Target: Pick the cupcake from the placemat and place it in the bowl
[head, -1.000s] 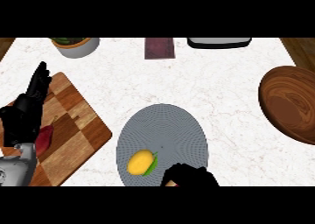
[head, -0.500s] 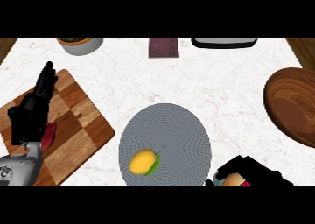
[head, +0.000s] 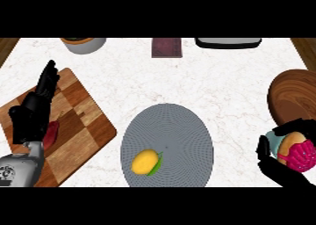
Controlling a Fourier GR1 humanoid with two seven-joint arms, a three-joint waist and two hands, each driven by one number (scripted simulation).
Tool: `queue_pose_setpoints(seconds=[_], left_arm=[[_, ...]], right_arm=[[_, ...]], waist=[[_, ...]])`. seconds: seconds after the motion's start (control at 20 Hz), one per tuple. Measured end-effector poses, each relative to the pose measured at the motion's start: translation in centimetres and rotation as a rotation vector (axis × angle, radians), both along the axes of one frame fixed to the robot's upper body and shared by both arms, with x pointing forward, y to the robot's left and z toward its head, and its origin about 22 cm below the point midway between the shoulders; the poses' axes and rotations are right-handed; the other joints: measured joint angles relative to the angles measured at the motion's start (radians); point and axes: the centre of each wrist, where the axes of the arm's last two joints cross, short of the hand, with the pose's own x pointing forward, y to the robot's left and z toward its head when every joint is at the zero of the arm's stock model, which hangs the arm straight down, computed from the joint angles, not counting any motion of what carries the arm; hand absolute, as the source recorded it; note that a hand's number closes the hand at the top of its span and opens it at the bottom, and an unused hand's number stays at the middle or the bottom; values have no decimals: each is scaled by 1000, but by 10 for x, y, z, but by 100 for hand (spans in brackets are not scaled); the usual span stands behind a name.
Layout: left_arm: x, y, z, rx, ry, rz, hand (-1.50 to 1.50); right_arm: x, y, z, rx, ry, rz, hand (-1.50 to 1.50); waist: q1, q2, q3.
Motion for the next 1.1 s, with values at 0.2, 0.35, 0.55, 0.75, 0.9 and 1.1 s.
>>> queue_pose_setpoints(seconds=[0.2,0.35,0.55,0.75,0.9,1.1], left_arm=[[3,2,1,4,-5,-5,0],[4,4,1,1,-9,-12,0],[4,4,4,-3,-5,-21,0],[7,-5,4,1,-6,-26,0],[7,-7,3,-4,-9,-31,0],[9,-10,8,-4,-5,-40,0]], right_arm=[[34,-44,-11,-9,-43,-59,150],[56,-79,-20,-57,-59,-109,150],[81,-118,-30,-176,-54,-185,150],[105,-150,-51,-259,-47,-239,150],[126,-171,-62,-281,-26,-271,150],[143,-188,-82,-194,42,-274,-150]], waist=[[4,1,0],[6,2,0],[14,3,0],[17,4,0],[24,6,0],[29,8,1]])
